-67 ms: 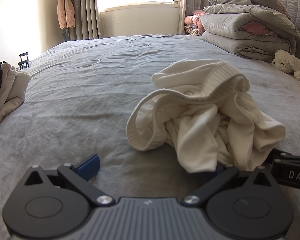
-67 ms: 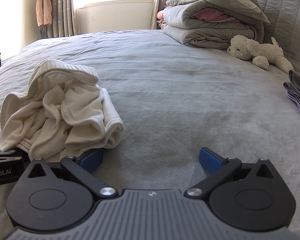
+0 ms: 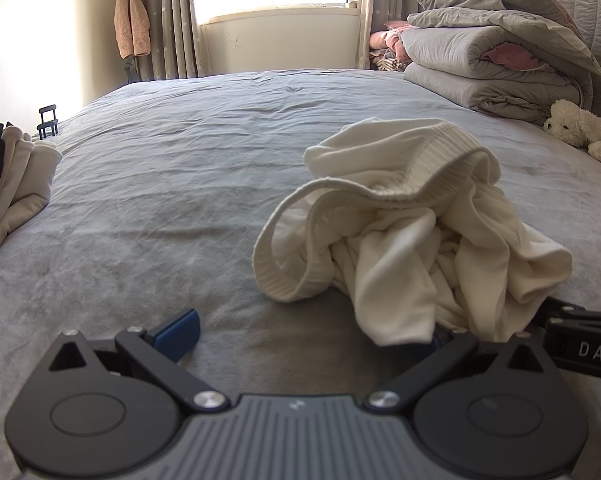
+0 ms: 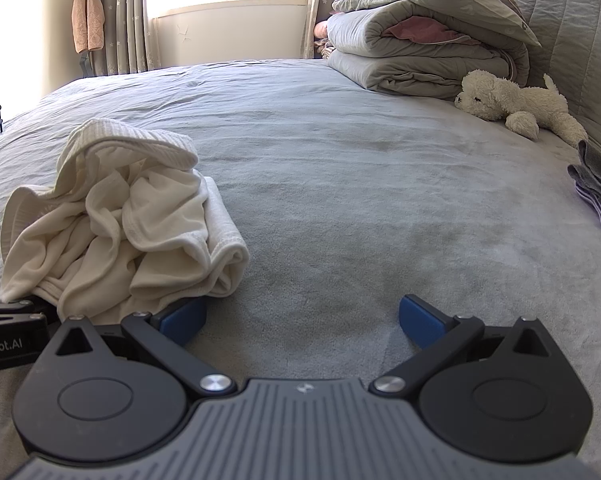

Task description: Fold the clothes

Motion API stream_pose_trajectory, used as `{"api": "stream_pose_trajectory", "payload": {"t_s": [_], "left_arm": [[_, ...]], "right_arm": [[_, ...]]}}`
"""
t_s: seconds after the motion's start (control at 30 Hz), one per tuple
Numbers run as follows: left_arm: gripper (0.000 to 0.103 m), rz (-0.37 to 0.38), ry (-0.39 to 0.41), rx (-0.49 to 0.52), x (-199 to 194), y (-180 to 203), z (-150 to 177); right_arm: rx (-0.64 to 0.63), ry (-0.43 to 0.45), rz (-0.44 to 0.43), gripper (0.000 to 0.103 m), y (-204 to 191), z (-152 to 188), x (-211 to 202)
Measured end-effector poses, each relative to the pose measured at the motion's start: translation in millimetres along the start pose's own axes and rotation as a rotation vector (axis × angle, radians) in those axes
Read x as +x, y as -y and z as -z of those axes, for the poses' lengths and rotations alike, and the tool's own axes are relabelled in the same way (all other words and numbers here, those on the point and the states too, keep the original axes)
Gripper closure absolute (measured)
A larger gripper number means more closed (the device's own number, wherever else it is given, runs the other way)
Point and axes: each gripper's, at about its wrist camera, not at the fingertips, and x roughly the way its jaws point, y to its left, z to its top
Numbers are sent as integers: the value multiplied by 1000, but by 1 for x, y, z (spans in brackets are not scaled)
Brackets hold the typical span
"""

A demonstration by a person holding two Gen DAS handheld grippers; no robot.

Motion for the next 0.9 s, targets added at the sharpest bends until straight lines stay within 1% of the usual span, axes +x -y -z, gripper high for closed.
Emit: {"api": "stream_pose_trajectory", "payload": {"t_s": [0.73,0.9], "left_arm": [[0,5,-2,-7,2,-3,0],[0,17,-4,-18,1,-5,0]], "right_arm": [[-3,-2,3,0,-1,-2,1],[4,-7,-4,0,1,-1,2]]}}
